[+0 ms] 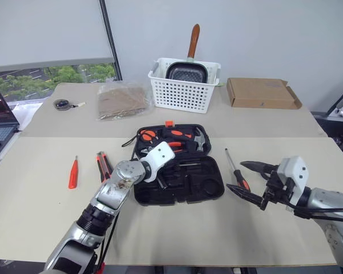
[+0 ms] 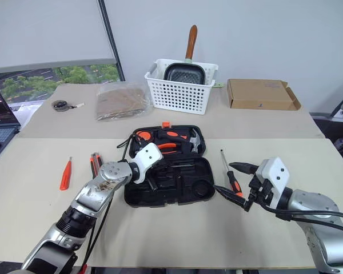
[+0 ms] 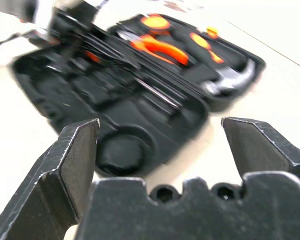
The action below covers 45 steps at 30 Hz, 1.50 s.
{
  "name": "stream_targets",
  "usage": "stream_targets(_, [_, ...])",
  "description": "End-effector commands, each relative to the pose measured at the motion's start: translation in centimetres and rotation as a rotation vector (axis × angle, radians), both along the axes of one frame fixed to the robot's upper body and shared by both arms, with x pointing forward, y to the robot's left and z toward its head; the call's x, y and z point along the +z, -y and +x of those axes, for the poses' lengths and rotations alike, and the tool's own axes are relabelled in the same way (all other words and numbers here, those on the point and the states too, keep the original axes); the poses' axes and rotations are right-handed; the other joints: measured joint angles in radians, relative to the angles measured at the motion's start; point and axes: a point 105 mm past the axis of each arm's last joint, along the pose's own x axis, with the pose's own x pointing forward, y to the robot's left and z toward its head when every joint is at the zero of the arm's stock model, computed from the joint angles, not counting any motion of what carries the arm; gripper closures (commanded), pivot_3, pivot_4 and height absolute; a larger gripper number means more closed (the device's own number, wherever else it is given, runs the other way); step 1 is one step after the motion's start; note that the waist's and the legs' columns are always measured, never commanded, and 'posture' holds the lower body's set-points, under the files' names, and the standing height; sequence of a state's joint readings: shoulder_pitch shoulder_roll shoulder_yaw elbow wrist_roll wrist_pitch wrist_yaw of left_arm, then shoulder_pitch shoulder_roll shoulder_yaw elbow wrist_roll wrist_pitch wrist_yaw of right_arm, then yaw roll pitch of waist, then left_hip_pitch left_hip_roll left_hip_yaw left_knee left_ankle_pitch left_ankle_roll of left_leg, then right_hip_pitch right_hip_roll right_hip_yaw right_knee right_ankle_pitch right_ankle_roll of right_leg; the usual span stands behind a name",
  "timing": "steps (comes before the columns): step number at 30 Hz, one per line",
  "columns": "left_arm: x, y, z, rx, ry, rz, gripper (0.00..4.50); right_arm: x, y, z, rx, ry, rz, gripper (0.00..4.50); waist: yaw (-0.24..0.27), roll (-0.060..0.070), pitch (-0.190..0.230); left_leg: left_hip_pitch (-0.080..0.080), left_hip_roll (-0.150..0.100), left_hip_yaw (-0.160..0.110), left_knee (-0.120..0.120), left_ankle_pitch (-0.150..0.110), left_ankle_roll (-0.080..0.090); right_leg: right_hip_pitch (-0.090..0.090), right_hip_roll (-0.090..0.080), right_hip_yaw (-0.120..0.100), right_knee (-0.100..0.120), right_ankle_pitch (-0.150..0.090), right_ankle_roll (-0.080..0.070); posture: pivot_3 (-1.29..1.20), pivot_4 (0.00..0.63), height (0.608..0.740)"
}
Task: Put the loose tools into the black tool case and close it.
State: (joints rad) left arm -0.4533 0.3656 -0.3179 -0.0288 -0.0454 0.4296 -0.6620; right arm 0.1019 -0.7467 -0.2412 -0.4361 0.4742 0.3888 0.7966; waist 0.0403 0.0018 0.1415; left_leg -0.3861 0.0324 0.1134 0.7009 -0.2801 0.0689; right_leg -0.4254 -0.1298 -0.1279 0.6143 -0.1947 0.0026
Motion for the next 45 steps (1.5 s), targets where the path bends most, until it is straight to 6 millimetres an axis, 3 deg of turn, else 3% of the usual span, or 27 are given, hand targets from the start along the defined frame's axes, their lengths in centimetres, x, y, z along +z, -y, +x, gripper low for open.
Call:
stream_targets(1, [3.0,-0.1,-0.5,-0.069,0.045,-0.166,4.48,-1.3,1.6,1.2,-0.170,-0.059,-0.041,0.00,0.000,-0.001,0.001,-0.002,0.000,0.000,0.000,0.000,0.000,-0.002,0.000,0.000,0.000,0.000,0.000,0.00,0.150,0.700])
stream_targets(4, [5.0,-0.8,-1.3,-0.168,0.049,-0.231,4.48,-2.5,2.0,1.9,-0.268,-0.137,-0.046,0.00,-0.001,-0.004,0.002,-0.009,0.000,0.000,0.000,0.001,0.000,-0.008,0.001,0.000,0.000,0.001,-0.001,0.00,0.150,0.700])
stream_targets(7, [5.9,-1.7,-2.6,-0.309,-0.004,-0.204,3.82,-3.6,2.2,2.5,-0.322,-0.210,-0.081,0.00,-0.005,-0.004,0.002,-0.013,-0.001,0.003,0.000,0.005,-0.007,-0.013,0.002,0.001,0.000,0.004,-0.007,0.00,0.150,0.700])
stream_targets(13, [8.1,-3.1,-6.2,-0.604,-0.124,-0.142,1.57,-4.8,2.0,3.1,-0.387,-0.307,-0.118,0.00,-0.003,-0.004,0.003,-0.013,-0.001,0.004,0.000,0.003,-0.004,-0.013,0.004,0.001,-0.002,0.001,-0.002,0.00,0.150,0.700])
stream_targets(14, [8.2,-3.3,-6.6,-0.629,-0.136,-0.118,1.37,-4.9,1.9,3.1,-0.393,-0.316,-0.116,0.00,-0.004,-0.004,0.003,-0.013,-0.001,0.004,0.000,0.003,-0.003,-0.013,0.004,0.001,-0.002,0.001,-0.002,0.00,0.150,0.700])
stream_targets(16, [8.1,-3.6,-7.0,-0.661,-0.148,-0.070,0.45,-4.9,1.8,3.3,-0.411,-0.323,-0.110,0.53,-0.005,-0.005,0.003,-0.013,-0.001,0.004,0.000,0.002,-0.002,-0.012,0.005,0.001,-0.002,0.001,-0.002,0.00,0.150,0.700])
stream_targets(18, [8.1,-3.9,-7.1,-0.672,-0.152,-0.039,0.00,-4.9,1.7,3.3,-0.417,-0.328,-0.105,1.07,-0.006,-0.005,0.003,-0.013,-0.001,0.003,0.000,0.002,-0.002,-0.012,0.006,0.002,-0.002,0.001,-0.001,0.00,0.150,0.700])
stream_targets(24, [8.4,-4.1,-6.6,-0.641,-0.118,-0.016,0.00,-4.2,1.9,4.1,-0.445,-0.290,-0.101,3.16,-0.007,-0.005,0.003,-0.012,0.000,0.002,0.000,0.002,-0.002,-0.012,0.009,0.004,-0.001,0.001,-0.001,0.00,0.150,0.700])
stream_targets(26, [8.7,-4.3,-6.5,-0.619,-0.107,-0.028,0.00,-3.0,1.9,4.9,-0.442,-0.224,-0.094,3.55,-0.010,-0.005,0.003,-0.012,0.000,0.002,0.000,0.003,-0.002,-0.012,0.009,0.004,-0.001,0.001,-0.001,0.00,0.150,0.700])
stream_targets(31, [9.5,-5.4,-6.0,-0.530,-0.085,-0.073,0.00,1.2,-0.6,6.9,-0.234,0.022,-0.109,3.55,-0.028,-0.005,0.004,-0.013,0.000,0.002,0.000,0.003,-0.003,-0.013,0.010,0.005,-0.001,0.001,-0.001,0.00,0.150,0.700])
stream_targets(36, [10.0,-7.5,-5.7,-0.391,-0.068,-0.119,0.00,4.3,-5.1,7.7,0.095,0.175,-0.073,3.55,-0.042,-0.007,0.005,-0.012,0.001,0.002,-0.002,0.007,-0.010,-0.013,0.014,0.007,-0.002,0.001,-0.001,0.00,0.150,0.700])
stream_targets(40, [10.0,-10.0,-6.5,-0.268,-0.079,-0.124,0.00,4.0,-8.4,7.9,0.372,0.209,-0.136,3.55,-0.051,-0.008,0.006,-0.011,0.003,0.002,-0.003,0.009,-0.013,-0.013,0.016,0.007,-0.002,0.001,-0.002,0.00,0.150,0.700])
stream_targets(45, [9.3,-11.6,-8.2,-0.186,-0.118,-0.101,0.00,1.5,-9.7,7.4,0.645,0.137,-0.255,3.55,-0.045,-0.008,0.006,-0.011,0.002,0.002,-0.003,0.009,-0.013,-0.013,0.014,0.007,-0.002,0.001,-0.002,0.00,0.150,0.700])
